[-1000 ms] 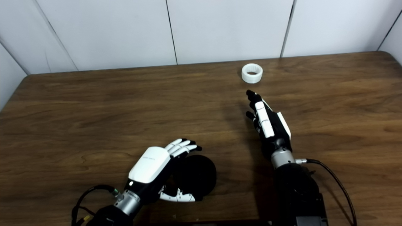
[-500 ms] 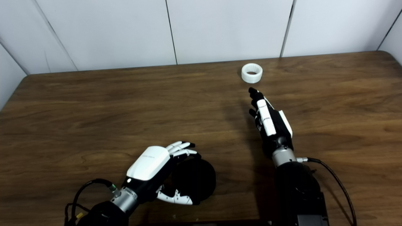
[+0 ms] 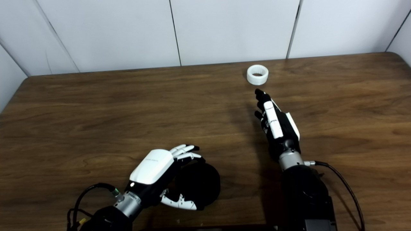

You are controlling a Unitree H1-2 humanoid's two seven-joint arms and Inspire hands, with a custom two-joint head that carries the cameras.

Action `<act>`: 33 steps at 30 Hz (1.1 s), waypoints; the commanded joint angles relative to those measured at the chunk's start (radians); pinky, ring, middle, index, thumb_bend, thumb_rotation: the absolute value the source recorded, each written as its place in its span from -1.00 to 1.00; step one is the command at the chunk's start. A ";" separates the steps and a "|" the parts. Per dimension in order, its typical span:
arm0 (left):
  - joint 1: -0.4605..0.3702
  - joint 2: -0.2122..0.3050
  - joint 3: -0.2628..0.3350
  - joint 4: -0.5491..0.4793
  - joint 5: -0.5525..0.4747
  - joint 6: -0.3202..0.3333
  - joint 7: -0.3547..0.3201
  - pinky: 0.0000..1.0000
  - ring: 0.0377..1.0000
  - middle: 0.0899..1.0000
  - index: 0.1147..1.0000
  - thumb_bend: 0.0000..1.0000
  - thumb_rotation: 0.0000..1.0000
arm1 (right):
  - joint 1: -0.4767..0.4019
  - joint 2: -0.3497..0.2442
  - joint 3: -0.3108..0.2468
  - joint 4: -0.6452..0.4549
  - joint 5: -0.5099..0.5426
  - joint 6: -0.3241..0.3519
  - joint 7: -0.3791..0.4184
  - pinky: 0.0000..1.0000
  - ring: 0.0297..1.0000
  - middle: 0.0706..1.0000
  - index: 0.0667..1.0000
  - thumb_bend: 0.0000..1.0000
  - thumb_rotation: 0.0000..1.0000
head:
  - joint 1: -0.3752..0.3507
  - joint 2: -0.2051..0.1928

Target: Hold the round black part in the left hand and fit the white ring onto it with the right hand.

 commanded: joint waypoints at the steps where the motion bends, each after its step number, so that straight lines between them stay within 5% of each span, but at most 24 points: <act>1: 0.028 0.025 0.020 0.045 0.032 0.040 -0.012 0.44 0.85 0.80 0.41 0.84 -0.25 | -0.044 0.001 -0.005 -0.043 0.018 -0.021 0.008 0.89 0.96 0.90 0.79 0.21 0.73 | -0.002 -0.001; 9: 0.027 0.022 0.014 0.053 0.036 0.037 0.001 0.45 0.84 0.80 0.42 0.84 -0.23 | -0.086 -0.016 -0.018 -0.065 0.021 -0.010 0.002 0.91 0.95 0.89 0.77 0.28 0.71 | -0.003 -0.005; 19: 0.023 0.019 0.013 0.069 0.023 0.032 0.020 0.44 0.83 0.78 0.40 0.85 -0.25 | -0.278 -0.127 -0.053 -0.029 -0.061 0.052 -0.032 0.74 0.83 0.81 0.70 0.33 -0.03 | -0.012 -0.011; 25: 0.021 0.018 0.009 0.076 0.022 0.033 0.028 0.44 0.83 0.79 0.40 0.85 -0.24 | -0.369 -0.237 0.021 0.017 -0.219 0.073 -0.030 0.59 0.77 0.79 0.64 0.36 -0.22 | -0.014 -0.011; 33: 0.016 0.021 0.005 0.088 0.013 0.033 0.038 0.45 0.83 0.78 0.39 0.85 -0.26 | -0.483 -0.312 0.107 0.147 -0.381 0.069 -0.016 0.65 0.77 0.77 0.57 0.61 -0.15 | -0.019 -0.016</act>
